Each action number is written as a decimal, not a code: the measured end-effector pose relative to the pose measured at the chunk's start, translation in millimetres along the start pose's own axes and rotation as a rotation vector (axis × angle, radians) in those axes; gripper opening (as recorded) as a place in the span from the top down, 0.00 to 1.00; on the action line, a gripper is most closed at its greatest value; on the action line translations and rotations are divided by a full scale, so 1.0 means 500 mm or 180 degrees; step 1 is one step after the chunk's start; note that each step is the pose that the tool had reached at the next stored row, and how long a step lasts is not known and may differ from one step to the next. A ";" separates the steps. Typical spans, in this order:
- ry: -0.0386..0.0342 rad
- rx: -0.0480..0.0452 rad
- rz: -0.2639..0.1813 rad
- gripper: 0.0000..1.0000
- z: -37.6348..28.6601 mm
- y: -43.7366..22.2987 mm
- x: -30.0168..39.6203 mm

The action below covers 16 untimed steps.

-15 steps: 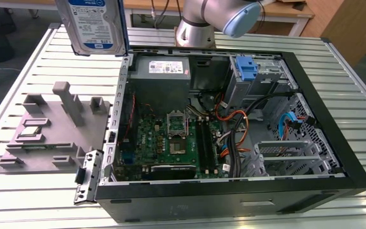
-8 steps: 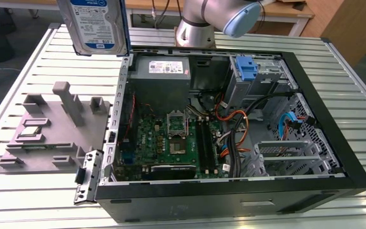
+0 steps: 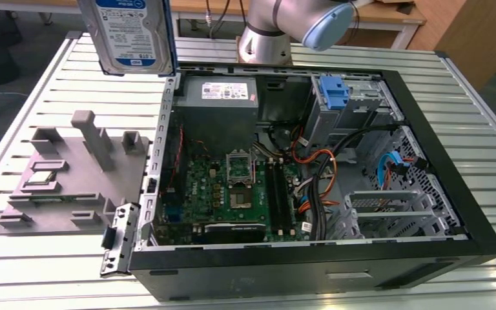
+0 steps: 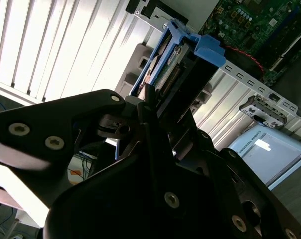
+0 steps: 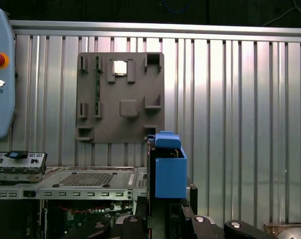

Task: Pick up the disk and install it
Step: 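Pick up the disk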

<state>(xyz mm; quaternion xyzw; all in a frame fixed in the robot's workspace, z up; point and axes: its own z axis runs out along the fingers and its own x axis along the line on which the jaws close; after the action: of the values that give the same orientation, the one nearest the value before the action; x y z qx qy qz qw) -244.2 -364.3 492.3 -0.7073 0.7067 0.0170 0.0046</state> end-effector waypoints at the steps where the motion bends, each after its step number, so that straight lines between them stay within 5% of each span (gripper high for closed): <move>1: 0.0000 0.0000 0.0000 0.65 0.000 -0.002 0.000; 7: 0.0000 0.0001 0.0001 0.65 0.000 -0.023 0.000; 16: 0.0000 0.0000 0.0001 0.65 0.000 -0.073 0.000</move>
<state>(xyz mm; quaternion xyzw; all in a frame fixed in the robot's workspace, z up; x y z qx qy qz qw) -207.9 -364.3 491.5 -0.7073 0.7067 0.0170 0.0047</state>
